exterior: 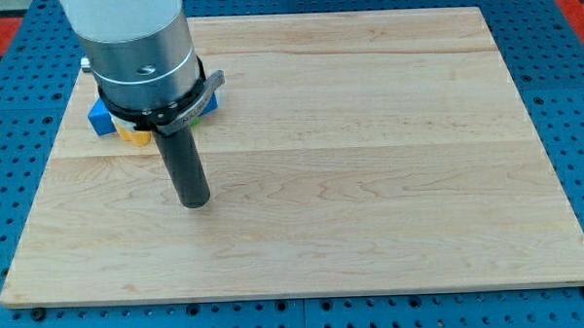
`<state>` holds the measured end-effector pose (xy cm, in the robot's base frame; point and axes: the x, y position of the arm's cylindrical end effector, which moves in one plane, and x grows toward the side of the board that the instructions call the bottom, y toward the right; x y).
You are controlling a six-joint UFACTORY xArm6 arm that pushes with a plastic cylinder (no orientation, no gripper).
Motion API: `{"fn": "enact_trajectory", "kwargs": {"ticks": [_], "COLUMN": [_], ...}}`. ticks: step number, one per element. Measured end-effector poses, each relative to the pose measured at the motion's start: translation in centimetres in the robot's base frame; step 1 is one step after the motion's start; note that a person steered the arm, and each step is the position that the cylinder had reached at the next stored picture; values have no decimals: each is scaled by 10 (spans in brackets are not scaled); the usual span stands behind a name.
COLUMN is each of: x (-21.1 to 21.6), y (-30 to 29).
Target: Move your arm towards left
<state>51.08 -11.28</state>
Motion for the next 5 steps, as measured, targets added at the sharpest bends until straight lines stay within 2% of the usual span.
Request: {"fn": "enact_trajectory", "kwargs": {"ticks": [2,5], "x": [-1,-1], "y": [-69,-79]}}
